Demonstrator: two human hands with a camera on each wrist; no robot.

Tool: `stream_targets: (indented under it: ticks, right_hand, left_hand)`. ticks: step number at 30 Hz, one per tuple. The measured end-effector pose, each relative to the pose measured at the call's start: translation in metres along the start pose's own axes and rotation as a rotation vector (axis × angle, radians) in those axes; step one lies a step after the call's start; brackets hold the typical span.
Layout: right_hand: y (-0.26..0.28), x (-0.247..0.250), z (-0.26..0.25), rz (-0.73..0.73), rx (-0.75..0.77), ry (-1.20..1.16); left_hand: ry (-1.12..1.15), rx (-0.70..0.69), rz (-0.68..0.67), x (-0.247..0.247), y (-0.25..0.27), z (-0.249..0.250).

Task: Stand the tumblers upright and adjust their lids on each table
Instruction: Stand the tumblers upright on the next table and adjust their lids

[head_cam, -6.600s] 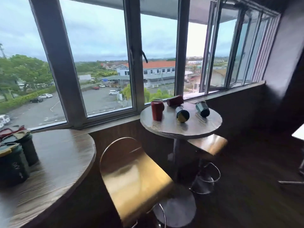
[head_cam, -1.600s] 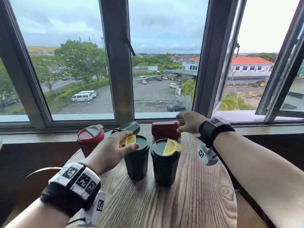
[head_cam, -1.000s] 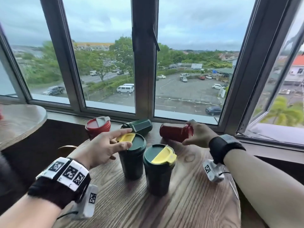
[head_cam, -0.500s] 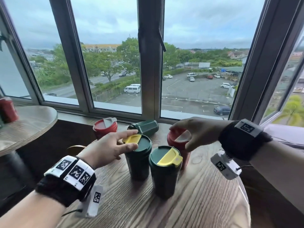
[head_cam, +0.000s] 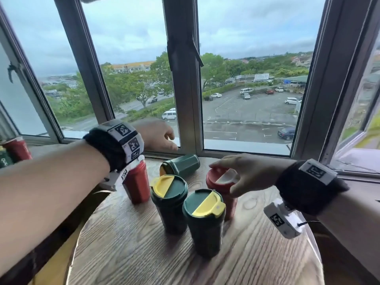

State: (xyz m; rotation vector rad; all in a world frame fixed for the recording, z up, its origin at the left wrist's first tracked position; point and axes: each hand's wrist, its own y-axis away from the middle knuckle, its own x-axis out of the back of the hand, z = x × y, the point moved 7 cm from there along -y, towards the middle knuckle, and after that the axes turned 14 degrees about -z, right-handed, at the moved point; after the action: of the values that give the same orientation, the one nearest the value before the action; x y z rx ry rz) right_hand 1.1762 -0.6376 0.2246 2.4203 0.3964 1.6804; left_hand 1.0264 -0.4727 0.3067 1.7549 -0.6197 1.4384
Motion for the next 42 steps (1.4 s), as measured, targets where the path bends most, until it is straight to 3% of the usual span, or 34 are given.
stream_targets:
  ticks: [2,7,17,30,33,42]
  right_hand:
    - [0.002,0.001,0.002,0.017,0.010,-0.012]
    - [0.003,0.000,0.003,0.039,0.037,-0.048]
    - [0.000,-0.004,0.008,0.065,0.062,-0.067]
    - [0.002,-0.005,0.012,0.059,0.087,-0.096]
    - [0.001,-0.003,0.011,0.053,0.079,-0.075]
    - [0.001,0.000,0.008,0.047,0.065,-0.051]
  left_hand:
    - [-0.072,0.034,0.001,0.019,-0.020,0.007]
    - [0.045,0.050,0.080,0.035,-0.073,0.013]
    - [-0.041,0.185,-0.161,-0.033,-0.166,0.012]
    - [-0.163,0.298,-0.423,-0.068,-0.155,0.017]
    - [-0.175,0.284,-0.401,-0.071,-0.157,0.018]
    - [0.116,0.252,-0.256,-0.046,-0.155,0.016]
